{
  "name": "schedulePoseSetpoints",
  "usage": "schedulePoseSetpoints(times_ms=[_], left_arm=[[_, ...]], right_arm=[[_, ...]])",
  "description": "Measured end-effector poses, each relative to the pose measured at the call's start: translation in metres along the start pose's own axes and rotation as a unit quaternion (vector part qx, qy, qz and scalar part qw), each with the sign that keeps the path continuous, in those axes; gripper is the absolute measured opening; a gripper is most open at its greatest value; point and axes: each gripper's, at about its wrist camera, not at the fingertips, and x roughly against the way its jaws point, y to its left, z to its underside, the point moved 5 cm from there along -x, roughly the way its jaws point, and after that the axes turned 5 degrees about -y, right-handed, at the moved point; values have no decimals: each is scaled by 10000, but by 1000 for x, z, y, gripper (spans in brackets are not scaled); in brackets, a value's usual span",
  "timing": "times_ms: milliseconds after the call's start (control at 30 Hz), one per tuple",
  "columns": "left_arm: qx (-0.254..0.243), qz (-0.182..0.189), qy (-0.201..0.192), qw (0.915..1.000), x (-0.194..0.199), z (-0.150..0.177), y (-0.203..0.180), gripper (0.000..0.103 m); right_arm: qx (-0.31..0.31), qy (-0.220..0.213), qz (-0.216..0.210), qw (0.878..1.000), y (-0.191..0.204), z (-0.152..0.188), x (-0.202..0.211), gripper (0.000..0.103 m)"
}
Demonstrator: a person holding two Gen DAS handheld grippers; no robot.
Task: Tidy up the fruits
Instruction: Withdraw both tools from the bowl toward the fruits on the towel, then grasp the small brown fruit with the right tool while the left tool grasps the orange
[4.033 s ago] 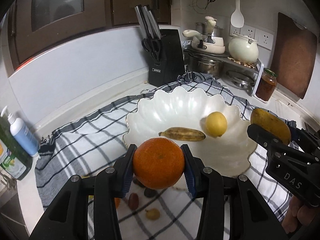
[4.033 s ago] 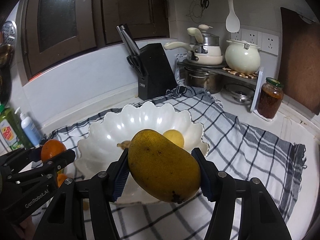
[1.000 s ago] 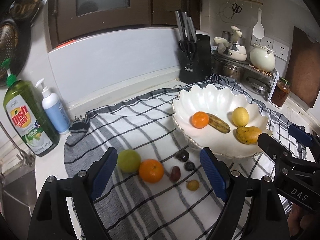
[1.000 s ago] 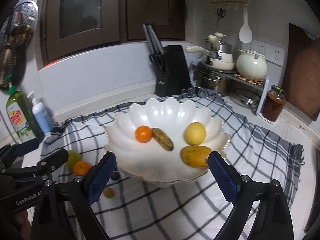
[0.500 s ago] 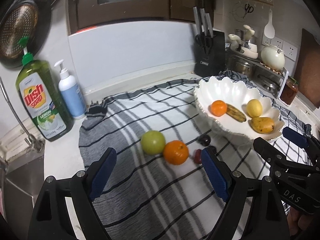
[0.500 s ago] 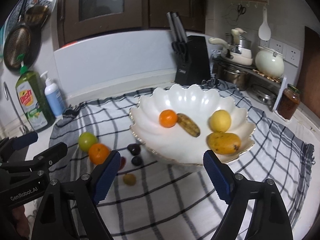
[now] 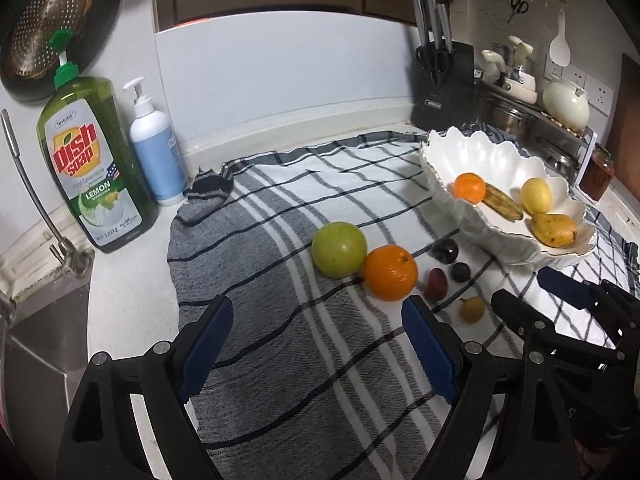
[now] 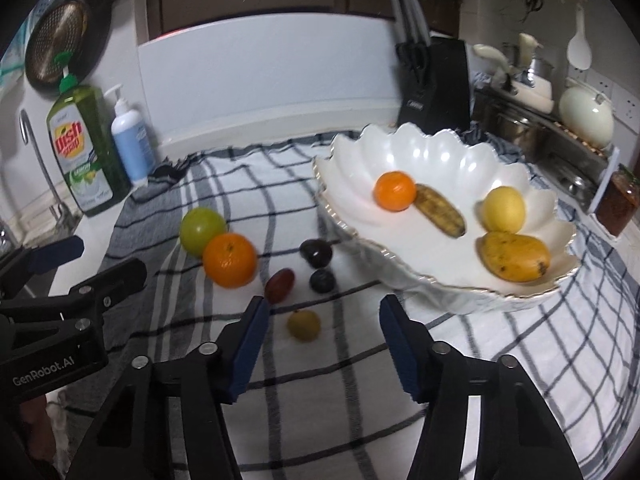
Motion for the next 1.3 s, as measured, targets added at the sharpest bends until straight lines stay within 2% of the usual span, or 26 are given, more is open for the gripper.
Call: schedulePoseSetpoints(times_ms=[133, 267, 900, 967, 1067, 1300], left_arm=[[-10, -32, 47, 10000, -8, 3, 2, 87], [40, -28, 137, 9999, -18, 6, 6, 86], [92, 81, 233, 9997, -31, 11, 6, 86], [103, 78, 238, 9996, -31, 10, 7, 86], [101, 77, 234, 9996, -30, 10, 6, 86], [81, 88, 224, 9997, -29, 11, 5, 87]], right_arm=[[20, 131, -72, 9999, 4, 4, -12, 53], [32, 302, -166, 9994, 8, 9, -25, 43], [-62, 679, -163, 9975, 5, 20, -51, 35], [-44, 660, -145, 9977, 5, 19, -51, 35], [-52, 647, -179, 9977, 6, 20, -51, 25], [-82, 602, -214, 9979, 6, 20, -47, 25]])
